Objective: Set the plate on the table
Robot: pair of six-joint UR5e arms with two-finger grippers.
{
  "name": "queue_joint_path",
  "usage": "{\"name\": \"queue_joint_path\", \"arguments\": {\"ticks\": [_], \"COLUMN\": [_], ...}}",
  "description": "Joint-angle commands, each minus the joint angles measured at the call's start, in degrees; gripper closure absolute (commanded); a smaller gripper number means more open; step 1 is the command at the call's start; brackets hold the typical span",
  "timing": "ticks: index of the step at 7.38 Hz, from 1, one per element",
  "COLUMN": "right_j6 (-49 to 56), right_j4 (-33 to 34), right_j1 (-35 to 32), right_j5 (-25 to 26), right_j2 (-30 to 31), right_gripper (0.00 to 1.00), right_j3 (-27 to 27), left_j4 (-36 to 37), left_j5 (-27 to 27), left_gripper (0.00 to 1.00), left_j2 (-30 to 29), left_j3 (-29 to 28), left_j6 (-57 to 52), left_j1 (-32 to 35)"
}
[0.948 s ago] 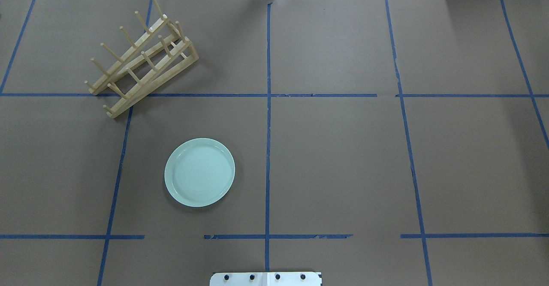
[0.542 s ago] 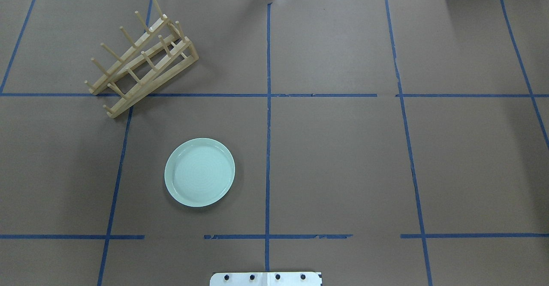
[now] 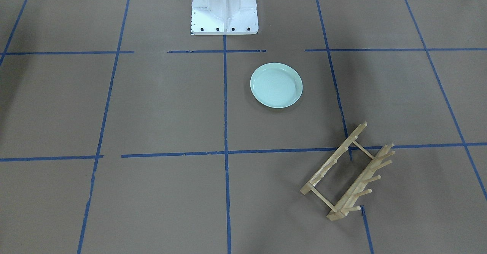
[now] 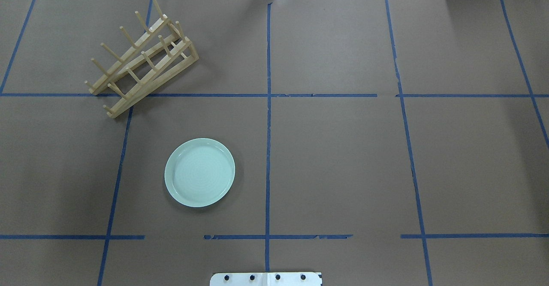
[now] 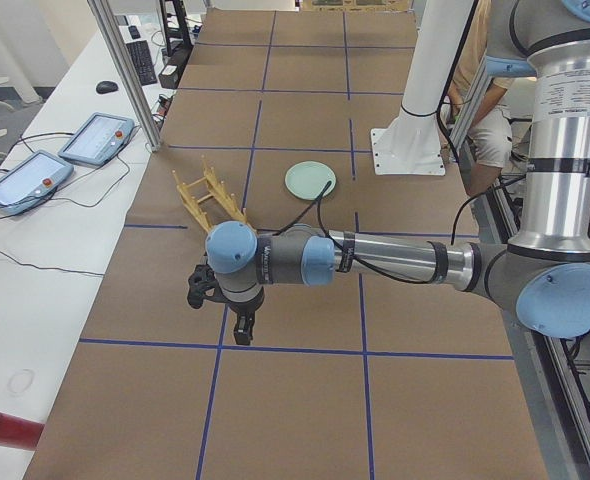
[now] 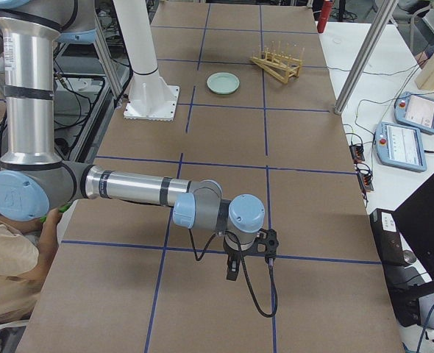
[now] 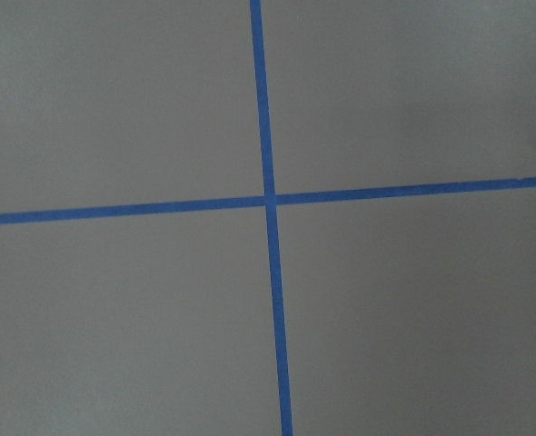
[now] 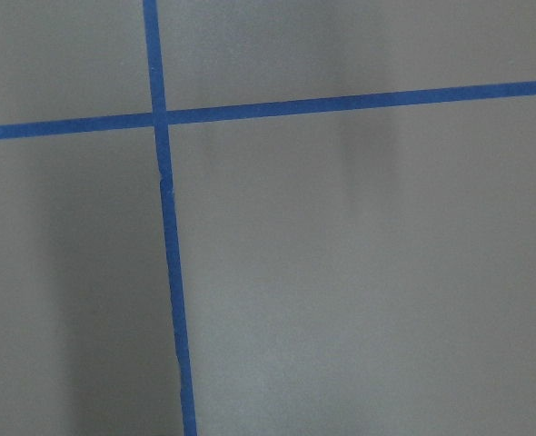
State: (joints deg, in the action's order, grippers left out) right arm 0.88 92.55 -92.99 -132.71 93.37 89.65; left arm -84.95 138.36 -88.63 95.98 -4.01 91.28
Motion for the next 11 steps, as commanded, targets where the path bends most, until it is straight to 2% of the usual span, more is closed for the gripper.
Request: {"name": "queue_joint_path", "arguments": {"ticks": [1, 8, 10, 11], "right_j6": [0.0, 0.0, 0.0, 0.0], "right_j4": [0.0, 0.0, 0.0, 0.0], "right_j1": [0.0, 0.0, 0.0, 0.0], "right_j5": [0.0, 0.0, 0.0, 0.0], "right_j2": [0.1, 0.1, 0.1, 0.1], "right_gripper": [0.0, 0.0, 0.0, 0.0], "right_j3": [0.0, 0.0, 0.0, 0.0], "left_j4": [0.0, 0.3, 0.2, 0.1], "left_j5": [0.0, -0.2, -0.4, -3.2], "left_gripper": [0.0, 0.0, 0.0, 0.0], "left_j2": [2.0, 1.8, 1.5, 1.5], "left_j3": [0.0, 0.5, 2.2, 1.4], "left_j6": [-0.2, -0.1, -0.5, -0.4], "left_j1": [-0.1, 0.7, 5.6, 5.5]}}
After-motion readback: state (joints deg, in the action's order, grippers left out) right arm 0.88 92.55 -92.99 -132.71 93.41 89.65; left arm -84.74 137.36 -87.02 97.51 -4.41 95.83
